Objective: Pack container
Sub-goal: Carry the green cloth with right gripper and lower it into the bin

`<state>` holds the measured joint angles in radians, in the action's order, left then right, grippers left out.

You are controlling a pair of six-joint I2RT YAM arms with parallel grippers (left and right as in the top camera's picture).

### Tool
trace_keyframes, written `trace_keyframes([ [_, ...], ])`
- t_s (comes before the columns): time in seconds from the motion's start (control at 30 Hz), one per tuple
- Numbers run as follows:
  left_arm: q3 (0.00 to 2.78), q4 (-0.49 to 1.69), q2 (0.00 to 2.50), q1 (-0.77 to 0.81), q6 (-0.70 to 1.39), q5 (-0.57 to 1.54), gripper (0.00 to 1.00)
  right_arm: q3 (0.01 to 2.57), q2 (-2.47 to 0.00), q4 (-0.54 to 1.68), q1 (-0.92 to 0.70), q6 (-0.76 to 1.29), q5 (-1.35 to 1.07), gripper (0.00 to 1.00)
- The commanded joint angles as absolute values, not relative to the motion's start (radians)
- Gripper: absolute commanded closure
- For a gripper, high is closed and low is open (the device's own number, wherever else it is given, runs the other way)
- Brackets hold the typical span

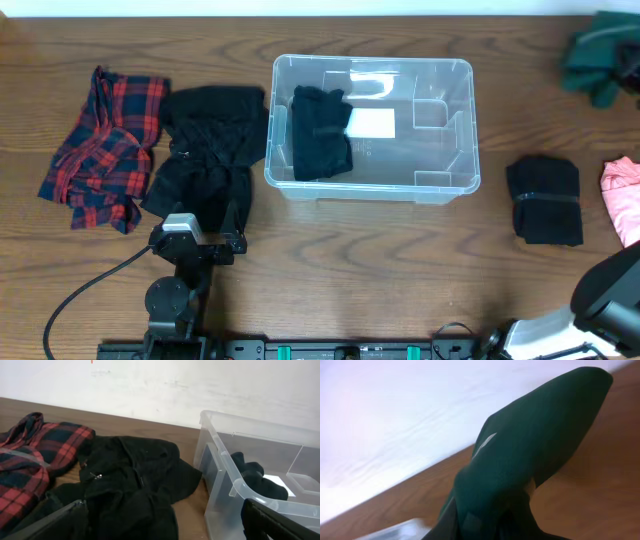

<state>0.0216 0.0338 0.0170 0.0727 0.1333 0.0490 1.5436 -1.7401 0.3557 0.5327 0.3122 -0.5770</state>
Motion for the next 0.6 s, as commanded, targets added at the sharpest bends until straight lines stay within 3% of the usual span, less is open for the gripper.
trace_keyframes([
  [0.0, 0.004, 0.07, 0.019, 0.068, 0.128, 0.034, 0.02, 1.565, -1.65, 0.36, 0.441, 0.319, -0.677, 0.99],
  [0.37, 0.004, 0.07, 0.019, 0.068, 0.128, 0.034, 0.02, 1.565, -1.544, 0.398, 0.16, 0.498, -0.74, 0.99],
  [0.57, 0.004, 0.07, 0.019, 0.068, 0.128, 0.034, 0.02, 1.56, -1.545, 0.512, -0.01, 0.601, -0.583, 0.99],
])
